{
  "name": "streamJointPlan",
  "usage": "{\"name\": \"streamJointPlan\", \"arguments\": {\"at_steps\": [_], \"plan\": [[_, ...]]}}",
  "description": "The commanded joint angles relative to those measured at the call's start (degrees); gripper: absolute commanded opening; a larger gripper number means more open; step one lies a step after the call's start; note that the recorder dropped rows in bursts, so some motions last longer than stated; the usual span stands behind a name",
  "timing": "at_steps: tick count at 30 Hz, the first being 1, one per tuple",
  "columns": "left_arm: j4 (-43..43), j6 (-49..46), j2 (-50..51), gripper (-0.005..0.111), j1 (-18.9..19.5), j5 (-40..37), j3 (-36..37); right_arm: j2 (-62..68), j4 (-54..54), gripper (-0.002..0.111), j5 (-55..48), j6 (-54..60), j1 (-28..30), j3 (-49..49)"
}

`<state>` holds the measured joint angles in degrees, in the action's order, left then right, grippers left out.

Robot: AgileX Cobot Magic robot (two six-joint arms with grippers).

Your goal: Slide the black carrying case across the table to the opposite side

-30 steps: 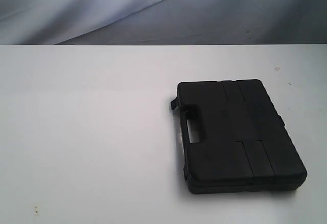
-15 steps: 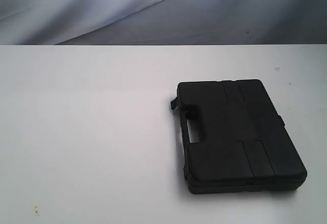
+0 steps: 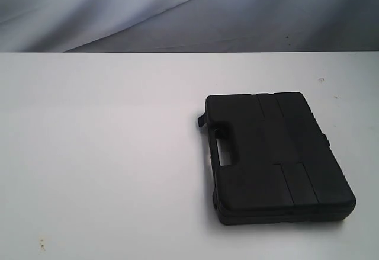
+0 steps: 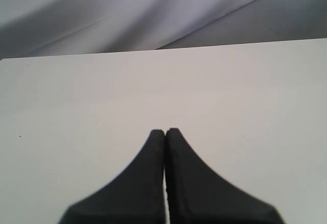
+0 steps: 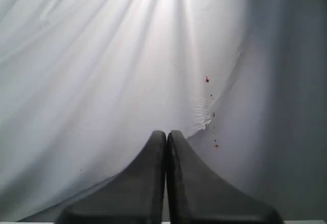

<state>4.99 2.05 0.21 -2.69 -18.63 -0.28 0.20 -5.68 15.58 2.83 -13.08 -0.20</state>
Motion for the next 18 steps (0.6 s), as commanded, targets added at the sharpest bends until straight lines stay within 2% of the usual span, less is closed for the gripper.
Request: {"name": "streamJointPlan", "arguments": {"at_steps": [1, 3, 5, 9, 15, 18], "plan": [[0.1, 0.4, -0.2, 0.0, 0.1, 0.4, 0.3, -0.2, 0.2, 0.0, 2.5, -0.3, 0.5, 0.2], [0.1, 0.4, -0.2, 0.0, 0.1, 0.4, 0.3, -0.2, 0.1, 0.0, 3.7, -2.3, 0.5, 0.2], [0.1, 0.4, -0.2, 0.0, 0.1, 0.4, 0.3, -0.2, 0.1, 0.0, 3.7, -9.6, 0.5, 0.2], [0.1, 0.4, -0.2, 0.0, 0.1, 0.4, 0.3, -0.2, 1.9, 0.0, 2.1, -9.8, 0.5, -1.5], [0.1, 0.4, -0.2, 0.0, 0.1, 0.4, 0.3, -0.2, 17.3, 0.0, -7.6, -9.8, 0.5, -13.6], [0.1, 0.4, -0.2, 0.0, 0.1, 0.4, 0.3, -0.2, 17.3, 0.0, -10.7, -9.8, 0.5, -17.8]]}}
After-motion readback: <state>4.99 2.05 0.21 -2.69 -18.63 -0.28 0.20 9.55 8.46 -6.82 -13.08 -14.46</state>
